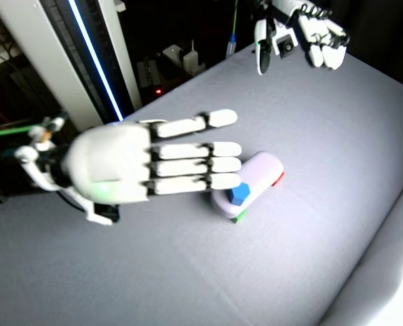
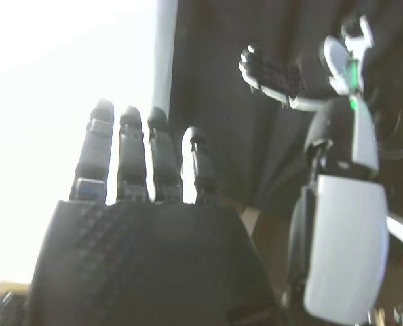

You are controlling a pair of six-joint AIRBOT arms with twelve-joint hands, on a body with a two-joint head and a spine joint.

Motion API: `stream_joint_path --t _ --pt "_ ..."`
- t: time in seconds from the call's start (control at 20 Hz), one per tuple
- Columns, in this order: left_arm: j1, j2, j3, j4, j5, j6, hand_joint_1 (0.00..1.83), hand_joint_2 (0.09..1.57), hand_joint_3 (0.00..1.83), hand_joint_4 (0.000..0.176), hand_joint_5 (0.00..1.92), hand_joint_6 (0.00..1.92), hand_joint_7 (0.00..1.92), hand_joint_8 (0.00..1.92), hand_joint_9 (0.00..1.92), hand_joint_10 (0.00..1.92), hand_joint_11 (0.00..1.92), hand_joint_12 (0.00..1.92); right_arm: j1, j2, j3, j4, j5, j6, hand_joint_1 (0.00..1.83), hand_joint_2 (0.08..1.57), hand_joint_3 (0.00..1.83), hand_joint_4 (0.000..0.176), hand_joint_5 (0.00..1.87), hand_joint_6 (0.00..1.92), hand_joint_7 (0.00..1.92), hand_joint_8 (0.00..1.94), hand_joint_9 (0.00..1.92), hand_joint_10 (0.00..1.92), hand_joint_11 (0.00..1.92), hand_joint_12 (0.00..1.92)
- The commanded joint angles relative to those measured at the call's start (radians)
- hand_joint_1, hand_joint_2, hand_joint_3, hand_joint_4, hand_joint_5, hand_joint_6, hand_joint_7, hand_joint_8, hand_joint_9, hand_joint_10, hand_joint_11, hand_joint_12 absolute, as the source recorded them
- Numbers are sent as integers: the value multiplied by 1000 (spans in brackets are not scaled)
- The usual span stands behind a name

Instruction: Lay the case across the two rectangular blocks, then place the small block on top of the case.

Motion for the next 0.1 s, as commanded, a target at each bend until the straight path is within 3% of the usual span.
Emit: stream_joint_path --t 0.0,0.05 --pt "-1 6 -2 14 -173 -22 790 1028 1 80 91 0 106 0 124 0 0 826 -12 25 -12 55 221 1 646 996 0 103 44 2 153 8 192 12 3 706" --pt "5 8 -2 14 -194 -38 664 1025 0 76 17 0 55 0 92 0 0 780 -35 29 -21 74 258 1 650 1007 0 106 109 7 251 16 277 28 0 1005"
